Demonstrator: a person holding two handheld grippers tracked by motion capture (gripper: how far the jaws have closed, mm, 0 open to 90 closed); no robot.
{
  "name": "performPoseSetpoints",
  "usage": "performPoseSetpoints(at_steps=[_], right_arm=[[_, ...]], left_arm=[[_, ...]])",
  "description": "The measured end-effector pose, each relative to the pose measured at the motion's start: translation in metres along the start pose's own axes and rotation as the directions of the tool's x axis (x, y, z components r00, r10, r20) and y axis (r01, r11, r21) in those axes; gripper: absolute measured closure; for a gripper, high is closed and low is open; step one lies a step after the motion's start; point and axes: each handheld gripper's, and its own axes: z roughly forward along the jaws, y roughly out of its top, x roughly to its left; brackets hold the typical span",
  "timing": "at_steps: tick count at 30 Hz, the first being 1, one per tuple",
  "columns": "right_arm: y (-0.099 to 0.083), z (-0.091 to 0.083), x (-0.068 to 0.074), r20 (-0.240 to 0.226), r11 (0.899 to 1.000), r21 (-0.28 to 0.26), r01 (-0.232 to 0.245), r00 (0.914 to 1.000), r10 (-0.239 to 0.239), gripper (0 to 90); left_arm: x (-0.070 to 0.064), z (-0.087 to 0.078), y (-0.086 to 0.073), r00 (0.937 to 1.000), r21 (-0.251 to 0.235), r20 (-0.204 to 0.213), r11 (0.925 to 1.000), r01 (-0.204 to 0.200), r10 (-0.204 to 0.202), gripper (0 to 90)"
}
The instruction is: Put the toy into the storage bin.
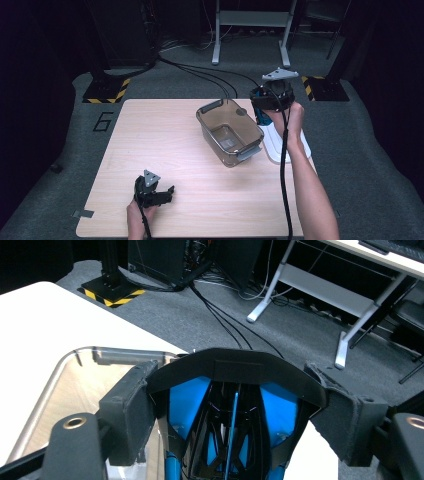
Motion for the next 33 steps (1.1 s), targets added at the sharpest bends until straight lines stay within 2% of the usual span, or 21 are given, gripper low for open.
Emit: performPoseSetpoints(at_steps=[6, 14, 25, 26, 30, 31, 33], right_arm=[[0.005, 0.003, 0.011, -0.033, 1.0, -0.009, 0.004, 0.9994, -0.005, 23.9], [0.008, 0.007, 0.022, -0.085, 1.0, -0.018, -0.015, 0.9963, 0.014, 23.8], [0.003, 0.018, 0.032, -0.15, 1.0, -0.007, -0.03, 0.9883, 0.028, 23.8], [0.002, 0.019, 0.034, -0.155, 0.999, -0.003, -0.046, 0.9869, 0.045, 23.8], [-0.003, 0.023, 0.036, -0.161, 0.999, 0.007, -0.035, 0.9863, 0.035, 23.8], [-0.004, 0.024, 0.037, -0.163, 0.998, 0.013, -0.054, 0.985, 0.055, 23.8], [-0.007, 0.026, 0.038, -0.177, 0.998, 0.016, -0.053, 0.9827, 0.055, 23.8]], left_arm=[[0.0, 0.0, 0.0, 1.0, -0.001, 0.0, 1.0, 0.001, -0.001, 13.8], [0.0, 0.0, 0.0, 1.0, 0.0, 0.0, 1.0, 0.0, 0.0, 13.8], [0.0, 0.0, 0.0, 1.0, 0.001, 0.0, 1.0, -0.001, 0.001, 13.8], [0.0, 0.0, 0.0, 1.0, 0.0, 0.0, 1.0, 0.0, 0.0, 13.8], [0.0, 0.0, 0.0, 1.0, 0.0, 0.0, 1.0, 0.0, 0.0, 13.8], [0.0, 0.0, 0.0, 1.0, 0.0, 0.0, 1.0, 0.0, 0.0, 13.8], [0.0, 0.0, 0.0, 1.0, 0.0, 0.001, 1.0, 0.0, 0.0, 13.8]])
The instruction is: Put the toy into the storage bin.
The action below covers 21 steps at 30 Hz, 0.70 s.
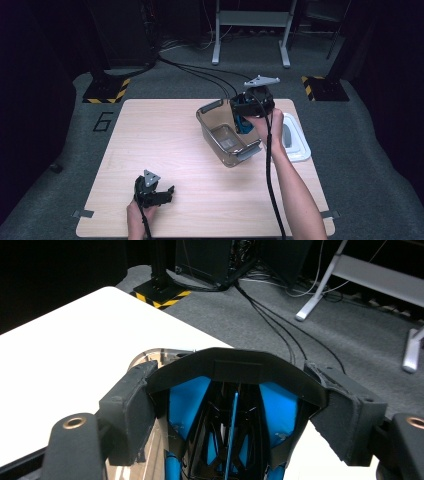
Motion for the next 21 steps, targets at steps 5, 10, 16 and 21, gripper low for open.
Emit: performPoseSetpoints(at_steps=[5, 10, 16, 21], right_arm=[[-0.01, 0.008, 0.001, -0.014, 1.0, 0.015, -0.015, 0.9998, 0.016, 23.8], [-0.02, 0.015, 0.0, -0.029, 0.999, 0.031, -0.038, 0.9988, 0.038, 23.8], [-0.032, 0.024, -0.001, -0.034, 0.997, 0.05, -0.056, 0.9978, 0.058, 23.8], [-0.039, 0.03, -0.002, -0.037, 0.996, 0.06, -0.069, 0.9968, 0.071, 23.8]], left_arm=[[0.0, 0.0, 0.0, 1.0, -0.001, -0.001, 1.0, 0.0, 0.0, 13.8], [0.0, 0.0, 0.0, 1.0, -0.001, 0.001, 1.0, 0.002, -0.002, 13.8], [0.0, 0.0, 0.0, 1.0, -0.002, 0.001, 1.0, 0.003, -0.003, 13.8], [0.0, 0.0, 0.0, 1.0, -0.001, 0.002, 1.0, 0.003, -0.003, 13.8]])
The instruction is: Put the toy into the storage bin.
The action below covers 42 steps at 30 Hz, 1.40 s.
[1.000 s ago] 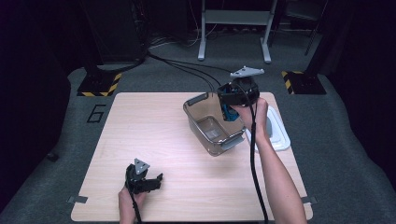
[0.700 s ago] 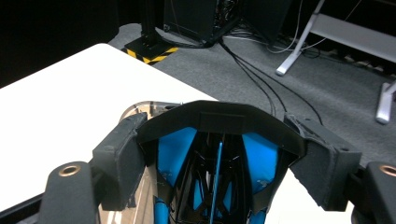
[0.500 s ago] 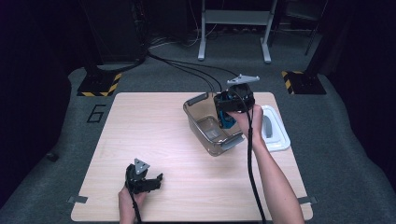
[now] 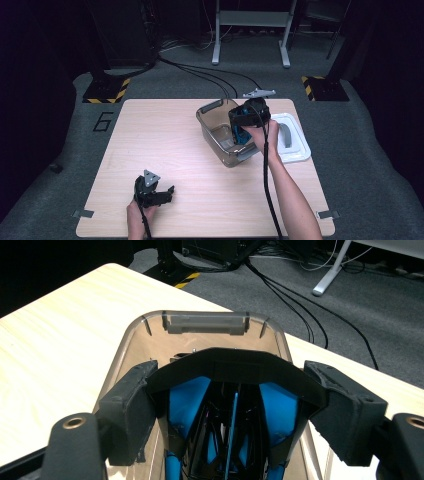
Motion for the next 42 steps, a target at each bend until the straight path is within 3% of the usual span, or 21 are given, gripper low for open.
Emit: performPoseSetpoints(at_steps=[16, 27, 41, 42], right_arm=[[-0.021, 0.02, 0.0, -0.002, 0.999, 0.049, -0.021, 0.9998, 0.021, 23.8], [-0.032, 0.032, 0.004, -0.014, 0.995, 0.096, -0.007, 0.9999, 0.008, 23.7], [-0.043, 0.031, 0.005, -0.047, 0.991, 0.136, -0.018, 0.9986, 0.024, 23.7], [-0.045, 0.03, 0.003, -0.054, 0.991, 0.133, -0.001, 0.9985, 0.009, 23.7]], left_arm=[[0.0, 0.0, 0.0, 1.0, 0.0, -0.002, 1.0, -0.003, 0.003, 13.8], [0.0, 0.0, 0.0, 1.0, 0.0, -0.002, 1.0, -0.003, 0.003, 13.8], [0.0, 0.0, 0.0, 1.0, 0.001, -0.002, 1.0, -0.003, 0.003, 13.8], [0.0, 0.0, 0.0, 1.0, 0.0, -0.003, 1.0, -0.003, 0.003, 13.8]])
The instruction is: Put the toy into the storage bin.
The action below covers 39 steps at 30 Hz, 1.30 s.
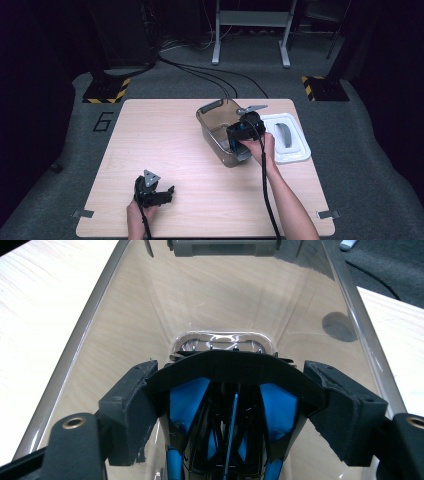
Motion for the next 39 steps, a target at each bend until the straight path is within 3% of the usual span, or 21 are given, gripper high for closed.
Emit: performPoseSetpoints(at_steps=[5, 11, 25, 33, 39], right_arm=[[-0.004, 0.0, 0.001, -0.008, 1.0, -0.001, -0.025, 0.9997, 0.025, 23.7], [-0.008, 0.002, 0.001, -0.019, 1.0, 0.006, -0.002, 0.9998, 0.002, 23.7], [-0.01, -0.006, 0.002, -0.028, 0.999, 0.034, -0.001, 0.9996, 0.002, 23.6], [-0.009, -0.012, 0.003, -0.03, 0.997, 0.073, 0.008, 0.9995, -0.005, 23.6], [-0.005, -0.016, 0.005, -0.025, 0.991, 0.131, 0.018, 0.9996, -0.015, 23.5]], left_arm=[[0.0, 0.0, 0.0, 1.0, 0.0, 0.0, 1.0, 0.0, 0.0, 13.8], [0.0, 0.0, 0.0, 1.0, 0.001, 0.0, 1.0, -0.001, 0.001, 13.8], [0.0, 0.0, 0.0, 1.0, 0.0, 0.0, 1.0, 0.0, 0.0, 13.8], [0.0, 0.0, 0.0, 1.0, 0.0, 0.001, 1.0, 0.002, -0.002, 13.8], [0.0, 0.0, 0.0, 1.0, 0.001, 0.002, 1.0, 0.001, -0.001, 13.8]])
